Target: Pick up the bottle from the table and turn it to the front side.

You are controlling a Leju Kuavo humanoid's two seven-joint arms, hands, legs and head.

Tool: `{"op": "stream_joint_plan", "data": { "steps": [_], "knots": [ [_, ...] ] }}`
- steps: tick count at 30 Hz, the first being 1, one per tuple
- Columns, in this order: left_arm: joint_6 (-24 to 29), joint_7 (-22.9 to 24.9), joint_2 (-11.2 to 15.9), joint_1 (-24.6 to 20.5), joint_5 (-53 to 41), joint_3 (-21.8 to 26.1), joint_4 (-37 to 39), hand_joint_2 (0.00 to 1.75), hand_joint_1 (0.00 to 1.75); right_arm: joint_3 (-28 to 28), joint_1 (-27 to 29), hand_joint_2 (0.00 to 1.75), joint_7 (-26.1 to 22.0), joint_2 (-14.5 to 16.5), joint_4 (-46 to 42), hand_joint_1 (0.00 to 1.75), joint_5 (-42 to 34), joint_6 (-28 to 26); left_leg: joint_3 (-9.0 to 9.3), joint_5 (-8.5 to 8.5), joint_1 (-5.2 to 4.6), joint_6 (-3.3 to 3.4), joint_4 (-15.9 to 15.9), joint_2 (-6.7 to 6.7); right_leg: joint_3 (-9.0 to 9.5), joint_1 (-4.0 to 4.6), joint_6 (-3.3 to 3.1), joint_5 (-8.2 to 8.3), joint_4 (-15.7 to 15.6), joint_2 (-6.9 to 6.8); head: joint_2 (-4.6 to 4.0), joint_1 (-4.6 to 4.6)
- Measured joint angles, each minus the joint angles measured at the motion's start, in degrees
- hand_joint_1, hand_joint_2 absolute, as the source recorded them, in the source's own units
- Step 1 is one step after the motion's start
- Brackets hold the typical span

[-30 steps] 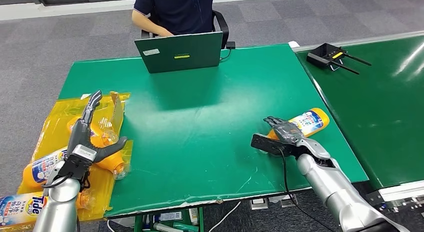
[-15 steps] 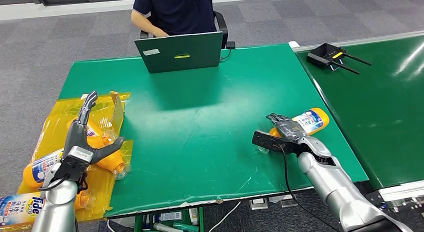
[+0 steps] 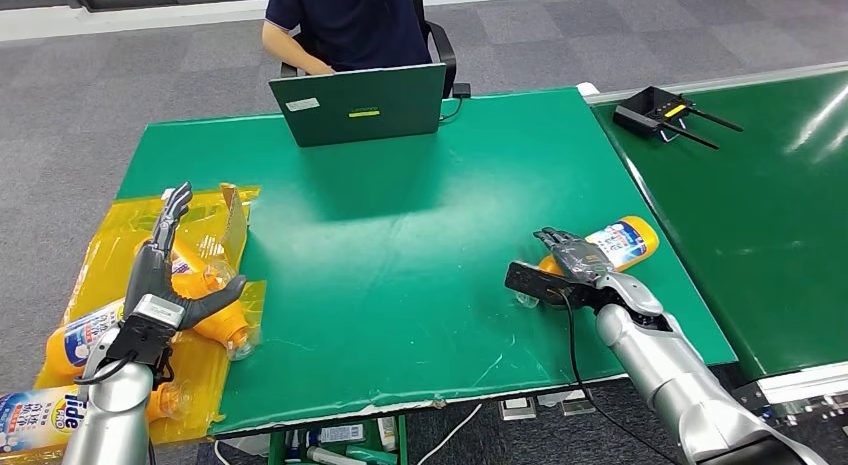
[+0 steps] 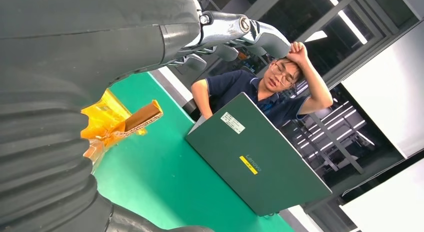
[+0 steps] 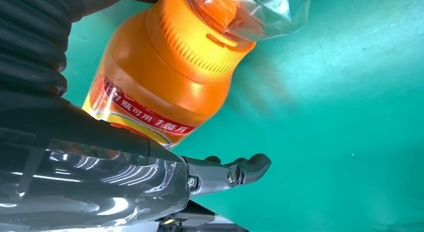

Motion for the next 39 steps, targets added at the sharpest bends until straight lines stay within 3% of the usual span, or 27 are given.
{"op": "stream_joint_plan", "data": {
  "steps": [8, 12, 39],
  "knots": [
    [0.0, 0.07, -0.15, 0.03, 0.0, 0.05, -0.11, 1.75, 0.0, 0.0, -0.09, 1.75, -0.08, 0.01, 0.39, 0.03, -0.5, 0.0, 0.0, 0.0, 0.0, 0.0, 0.0, 0.0, 0.0, 0.0, 0.0, 0.0, 0.0, 0.0, 0.0, -0.01],
    [0.0, 0.11, -0.27, 0.11, 0.0, 0.38, -0.47, 1.75, 0.0, 0.0, -0.09, 1.75, -0.04, 0.14, 0.4, 1.75, -0.54, 0.0, 0.0, 0.0, 0.0, 0.0, 0.0, 0.0, 0.0, 0.0, 0.0, 0.0, 0.0, 0.0, 0.0, -0.01],
    [0.0, 0.27, -0.76, 1.05, 0.0, 1.46, -1.7, 1.75, 0.0, 0.0, -0.37, 1.75, -0.46, 1.25, 0.6, 1.75, -0.84, -1.01, 0.0, 0.0, 0.0, 0.0, 0.0, -0.03, 0.02, 0.0, 0.0, 0.0, 0.0, -0.04, -0.01, -0.01]
  ]
}}
